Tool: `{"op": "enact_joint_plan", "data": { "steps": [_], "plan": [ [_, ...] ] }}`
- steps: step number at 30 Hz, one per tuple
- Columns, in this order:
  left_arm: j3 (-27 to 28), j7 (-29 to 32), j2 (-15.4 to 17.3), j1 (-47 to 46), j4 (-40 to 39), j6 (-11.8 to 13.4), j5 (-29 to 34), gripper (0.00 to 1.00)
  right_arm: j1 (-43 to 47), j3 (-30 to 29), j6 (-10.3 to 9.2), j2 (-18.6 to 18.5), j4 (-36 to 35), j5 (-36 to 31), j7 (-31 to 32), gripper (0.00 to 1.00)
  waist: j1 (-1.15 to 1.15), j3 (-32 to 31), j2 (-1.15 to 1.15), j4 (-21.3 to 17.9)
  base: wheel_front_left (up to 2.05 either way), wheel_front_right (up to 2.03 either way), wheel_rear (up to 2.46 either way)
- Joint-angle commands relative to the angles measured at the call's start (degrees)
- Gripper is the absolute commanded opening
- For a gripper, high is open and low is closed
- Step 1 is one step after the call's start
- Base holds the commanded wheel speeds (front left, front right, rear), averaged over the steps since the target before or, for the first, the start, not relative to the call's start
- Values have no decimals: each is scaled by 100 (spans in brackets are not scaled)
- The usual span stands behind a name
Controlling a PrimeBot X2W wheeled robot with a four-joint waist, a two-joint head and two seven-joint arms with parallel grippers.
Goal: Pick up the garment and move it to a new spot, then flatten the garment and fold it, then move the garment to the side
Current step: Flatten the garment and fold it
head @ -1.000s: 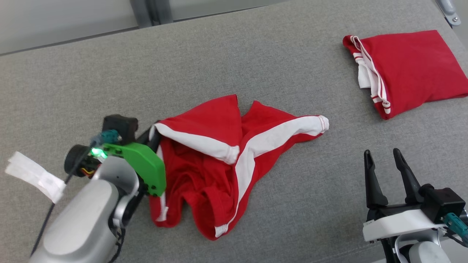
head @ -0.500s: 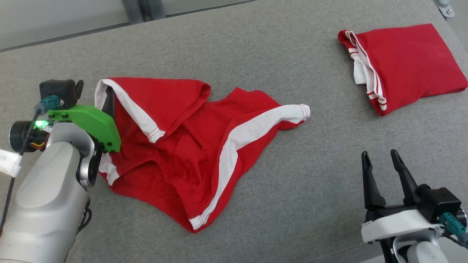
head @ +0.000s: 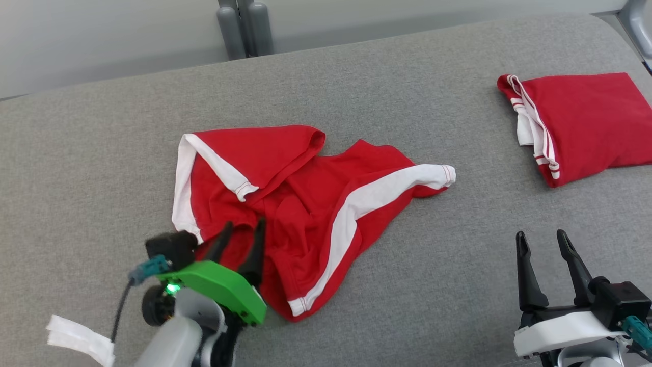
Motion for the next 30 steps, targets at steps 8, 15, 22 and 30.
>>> {"op": "enact_joint_plan", "data": {
  "steps": [8,15,22,30],
  "plan": [
    [-430,560,-6,1038,-1176,461,-95,100,28,28,1,-16,-27,-9,1,100,0,-58,0,17,0,0,0],
    [-639,828,134,1440,-1618,654,-59,100,82,-18,1,-14,-27,34,1,100,0,-13,0,-111,0,0,0],
    [-920,1039,85,1476,-1830,355,-213,0,80,-54,1,-15,-23,63,1,100,0,-11,0,-79,0,0,0],
    [-955,1187,721,1846,-1849,199,-172,0,110,-103,1,-15,-24,22,1,100,0,-46,0,242,0,0,0]
  ]
}}
